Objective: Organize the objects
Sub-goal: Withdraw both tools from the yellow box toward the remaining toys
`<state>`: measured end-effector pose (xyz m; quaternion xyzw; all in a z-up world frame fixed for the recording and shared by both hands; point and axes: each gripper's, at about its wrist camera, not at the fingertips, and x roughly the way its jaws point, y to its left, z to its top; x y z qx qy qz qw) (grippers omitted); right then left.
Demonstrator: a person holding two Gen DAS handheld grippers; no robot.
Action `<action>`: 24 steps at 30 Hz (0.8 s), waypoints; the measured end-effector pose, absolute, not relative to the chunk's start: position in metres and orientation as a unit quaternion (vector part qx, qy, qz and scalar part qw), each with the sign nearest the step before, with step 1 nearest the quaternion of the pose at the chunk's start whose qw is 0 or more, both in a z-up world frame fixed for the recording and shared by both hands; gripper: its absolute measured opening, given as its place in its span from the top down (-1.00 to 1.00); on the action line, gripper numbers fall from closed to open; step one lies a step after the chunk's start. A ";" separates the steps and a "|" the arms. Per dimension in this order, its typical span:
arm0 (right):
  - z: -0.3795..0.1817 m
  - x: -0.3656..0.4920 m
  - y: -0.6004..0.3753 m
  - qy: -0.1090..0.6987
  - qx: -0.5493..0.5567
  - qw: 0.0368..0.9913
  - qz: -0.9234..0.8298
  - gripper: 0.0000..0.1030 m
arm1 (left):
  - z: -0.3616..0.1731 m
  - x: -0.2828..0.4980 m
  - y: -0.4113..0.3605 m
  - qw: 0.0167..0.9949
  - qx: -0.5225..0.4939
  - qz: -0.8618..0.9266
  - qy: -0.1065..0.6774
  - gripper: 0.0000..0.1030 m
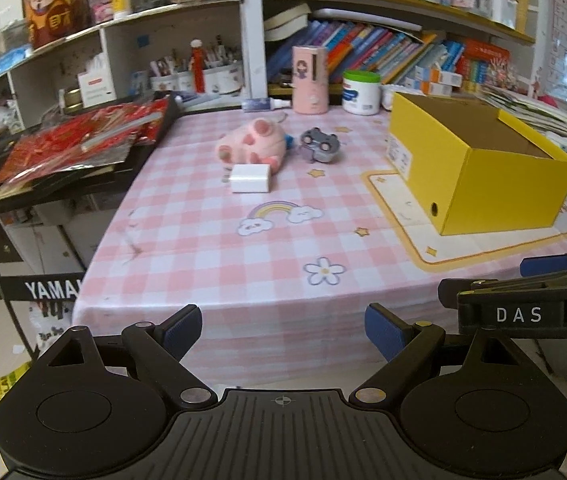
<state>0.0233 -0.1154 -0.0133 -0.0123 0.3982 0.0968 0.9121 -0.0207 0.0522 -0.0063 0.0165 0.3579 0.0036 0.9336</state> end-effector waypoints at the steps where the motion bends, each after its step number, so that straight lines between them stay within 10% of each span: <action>1: -0.013 0.024 -0.113 0.397 -0.013 0.912 0.099 -0.69 | -0.006 -0.021 0.054 0.934 0.016 0.006 0.356 -0.76; 24: -0.010 0.055 -0.077 0.385 -0.029 0.913 0.135 -0.63 | -0.006 0.003 0.082 0.937 -0.001 0.029 0.347 -0.76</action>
